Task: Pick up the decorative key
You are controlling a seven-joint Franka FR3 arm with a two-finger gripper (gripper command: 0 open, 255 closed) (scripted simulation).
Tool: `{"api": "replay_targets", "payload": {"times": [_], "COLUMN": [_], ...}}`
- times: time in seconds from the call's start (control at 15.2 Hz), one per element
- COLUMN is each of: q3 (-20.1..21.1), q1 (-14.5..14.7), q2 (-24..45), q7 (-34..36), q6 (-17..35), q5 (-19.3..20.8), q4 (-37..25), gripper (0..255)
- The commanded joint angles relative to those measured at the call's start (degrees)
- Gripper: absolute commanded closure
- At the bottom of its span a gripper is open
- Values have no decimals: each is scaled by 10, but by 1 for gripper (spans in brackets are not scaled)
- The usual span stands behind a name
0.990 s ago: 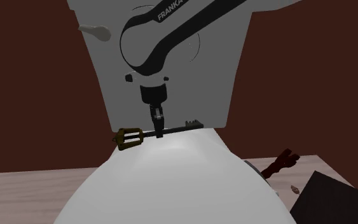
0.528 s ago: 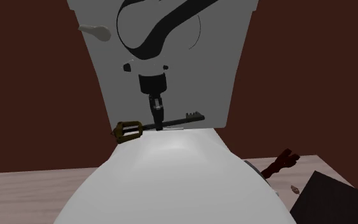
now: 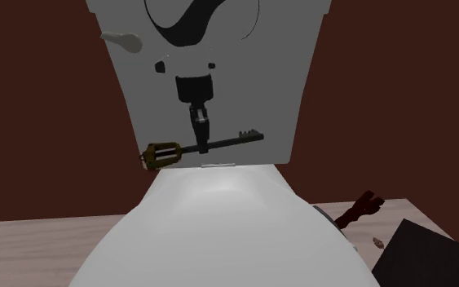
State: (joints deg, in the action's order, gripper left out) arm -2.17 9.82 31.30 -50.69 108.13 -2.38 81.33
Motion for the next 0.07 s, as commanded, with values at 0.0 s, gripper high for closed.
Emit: {"api": "replay_targets", "payload": {"times": [0.0], "q3": [-1], "q1": [-1], "q2": [-2], "q7": [1], "q6": [-4], "q5": [0], "q4": [-5], "gripper": [255]}}
